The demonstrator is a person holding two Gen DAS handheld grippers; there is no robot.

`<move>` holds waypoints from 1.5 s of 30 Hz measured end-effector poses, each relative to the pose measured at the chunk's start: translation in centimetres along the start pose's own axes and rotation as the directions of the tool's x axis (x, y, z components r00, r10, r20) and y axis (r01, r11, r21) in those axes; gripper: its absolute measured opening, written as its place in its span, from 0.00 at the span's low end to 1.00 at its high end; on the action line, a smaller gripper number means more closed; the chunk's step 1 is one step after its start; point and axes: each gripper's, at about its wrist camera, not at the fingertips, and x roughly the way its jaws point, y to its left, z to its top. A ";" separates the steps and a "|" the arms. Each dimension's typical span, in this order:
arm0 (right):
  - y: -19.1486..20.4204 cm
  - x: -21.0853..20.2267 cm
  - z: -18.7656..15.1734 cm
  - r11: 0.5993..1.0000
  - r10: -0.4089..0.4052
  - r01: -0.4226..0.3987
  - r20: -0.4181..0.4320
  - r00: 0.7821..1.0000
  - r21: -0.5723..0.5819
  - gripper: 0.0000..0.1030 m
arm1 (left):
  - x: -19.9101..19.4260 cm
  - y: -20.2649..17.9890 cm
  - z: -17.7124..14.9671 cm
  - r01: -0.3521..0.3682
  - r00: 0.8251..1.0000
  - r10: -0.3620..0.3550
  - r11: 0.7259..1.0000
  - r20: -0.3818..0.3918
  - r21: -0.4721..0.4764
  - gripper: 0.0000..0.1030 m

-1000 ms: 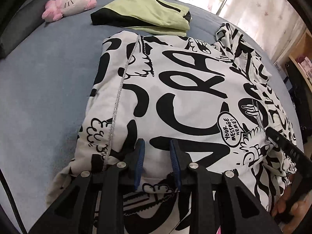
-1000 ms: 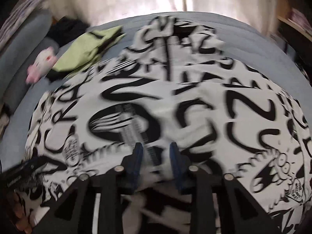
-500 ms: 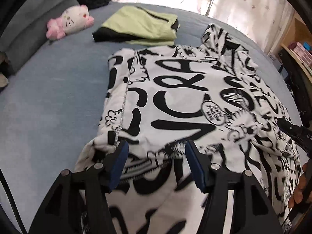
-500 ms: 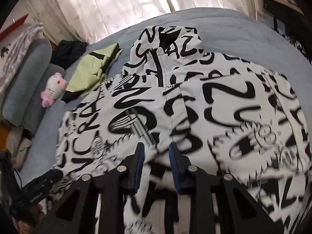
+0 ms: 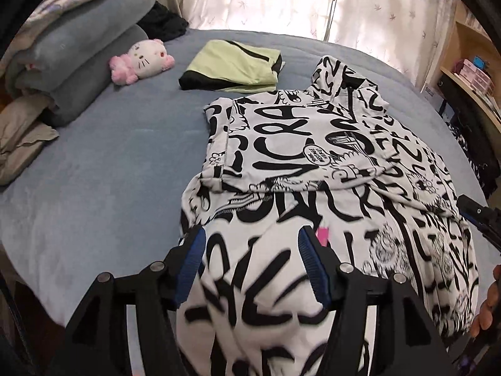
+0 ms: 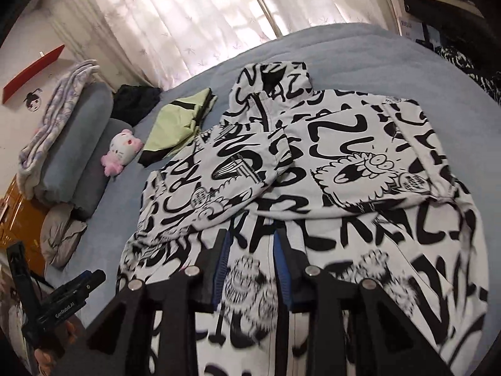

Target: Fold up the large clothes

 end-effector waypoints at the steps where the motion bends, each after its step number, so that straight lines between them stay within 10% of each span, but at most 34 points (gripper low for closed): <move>1: 0.1 -0.7 -0.4 1.000 0.004 -0.003 0.007 1.000 -0.008 0.29 | -0.7 -0.1 -0.5 -0.003 1.000 0.003 1.000 0.005 0.003 0.59; 29: -2.6 -9.9 -8.1 0.980 -0.083 0.101 0.113 0.990 -0.170 0.49 | -4.0 4.9 -9.5 0.020 0.999 -0.021 1.000 -0.046 -0.014 0.70; 45: -12.7 -10.5 -9.4 0.920 -0.385 0.388 0.057 0.921 -0.051 0.49 | 1.4 6.1 -11.4 0.102 0.975 -0.120 0.989 -0.187 -0.105 0.70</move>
